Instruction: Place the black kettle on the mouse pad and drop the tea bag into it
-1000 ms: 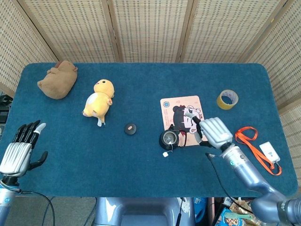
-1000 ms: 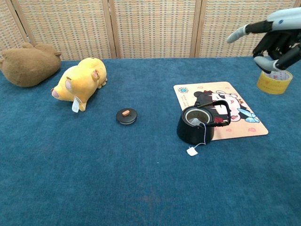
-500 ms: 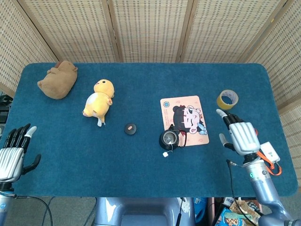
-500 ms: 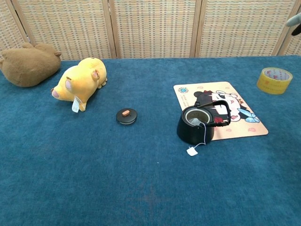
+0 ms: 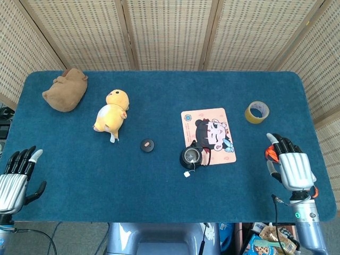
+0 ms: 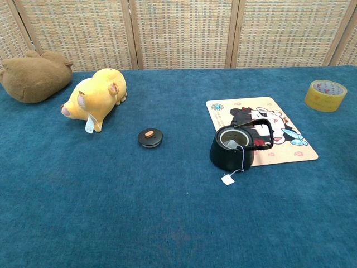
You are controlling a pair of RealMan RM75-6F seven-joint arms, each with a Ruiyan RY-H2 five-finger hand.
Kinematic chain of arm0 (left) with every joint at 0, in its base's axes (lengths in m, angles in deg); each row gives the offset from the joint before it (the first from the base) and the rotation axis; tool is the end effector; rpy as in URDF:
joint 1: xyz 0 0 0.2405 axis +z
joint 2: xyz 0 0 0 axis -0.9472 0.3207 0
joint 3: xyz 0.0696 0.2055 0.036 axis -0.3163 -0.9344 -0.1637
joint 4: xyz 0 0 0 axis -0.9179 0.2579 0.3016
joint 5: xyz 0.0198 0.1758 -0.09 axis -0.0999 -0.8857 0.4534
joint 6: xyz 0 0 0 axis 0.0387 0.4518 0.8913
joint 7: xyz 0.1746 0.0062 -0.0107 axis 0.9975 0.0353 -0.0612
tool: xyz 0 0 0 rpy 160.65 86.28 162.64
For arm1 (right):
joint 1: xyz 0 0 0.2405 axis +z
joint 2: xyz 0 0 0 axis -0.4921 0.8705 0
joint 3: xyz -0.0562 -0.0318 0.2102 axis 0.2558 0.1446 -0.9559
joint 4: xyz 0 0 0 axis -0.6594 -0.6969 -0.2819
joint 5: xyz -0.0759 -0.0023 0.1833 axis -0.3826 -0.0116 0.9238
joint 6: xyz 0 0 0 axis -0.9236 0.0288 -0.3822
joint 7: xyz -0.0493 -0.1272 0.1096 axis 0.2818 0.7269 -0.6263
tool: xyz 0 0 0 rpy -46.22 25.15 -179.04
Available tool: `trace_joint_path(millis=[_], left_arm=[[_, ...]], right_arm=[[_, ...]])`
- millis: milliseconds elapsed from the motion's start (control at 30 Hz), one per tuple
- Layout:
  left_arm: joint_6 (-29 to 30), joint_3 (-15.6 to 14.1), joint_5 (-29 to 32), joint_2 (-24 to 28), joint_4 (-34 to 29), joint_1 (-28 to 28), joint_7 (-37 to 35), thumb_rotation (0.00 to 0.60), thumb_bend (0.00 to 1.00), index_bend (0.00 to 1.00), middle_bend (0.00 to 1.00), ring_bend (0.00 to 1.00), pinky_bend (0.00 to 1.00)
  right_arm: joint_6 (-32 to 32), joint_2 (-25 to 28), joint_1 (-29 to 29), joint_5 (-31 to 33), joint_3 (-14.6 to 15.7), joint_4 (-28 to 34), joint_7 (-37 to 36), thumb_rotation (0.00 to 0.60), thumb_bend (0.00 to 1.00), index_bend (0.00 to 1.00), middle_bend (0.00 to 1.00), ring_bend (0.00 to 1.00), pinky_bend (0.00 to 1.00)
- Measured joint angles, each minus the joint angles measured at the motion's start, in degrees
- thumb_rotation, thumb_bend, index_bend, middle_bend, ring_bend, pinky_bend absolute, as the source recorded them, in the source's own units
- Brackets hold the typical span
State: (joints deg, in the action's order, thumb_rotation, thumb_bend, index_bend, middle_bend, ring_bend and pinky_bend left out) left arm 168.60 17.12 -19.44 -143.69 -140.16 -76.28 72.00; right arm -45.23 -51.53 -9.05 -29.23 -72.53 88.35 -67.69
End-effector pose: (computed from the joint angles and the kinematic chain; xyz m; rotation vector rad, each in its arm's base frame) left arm -0.2374 0.1938 0.1405 -1.4529 -0.8711 -0.9072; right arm -0.2155 -0.2566 0.1372 1.4122 -0.7113 0.8995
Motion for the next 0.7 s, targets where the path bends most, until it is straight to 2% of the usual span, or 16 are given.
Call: trace_joint_path(millis=[367, 700], left_arm=[[0.27, -0.72, -1.36, -0.82, 0.03, 0.94, 0.96, 0.6, 0.39, 0.0, 0.0, 0.0, 0.0], [0.29, -0.54, -2.11, -1.06, -0.38, 1.08, 1.44, 0.6, 0.39, 0.0, 0.0, 0.0, 0.0]], right_arm=[[1.71, -0.72, -3.37, -2.3, 0.32, -0.7, 1.07, 0.587, 0.52, 0.18, 0.25, 0.23, 0.41], [2.23, -1.32, -5.66, -3.8, -0.96, -1.16, 1.49, 0.589, 0.52, 0.18, 0.25, 0.23, 0.41]])
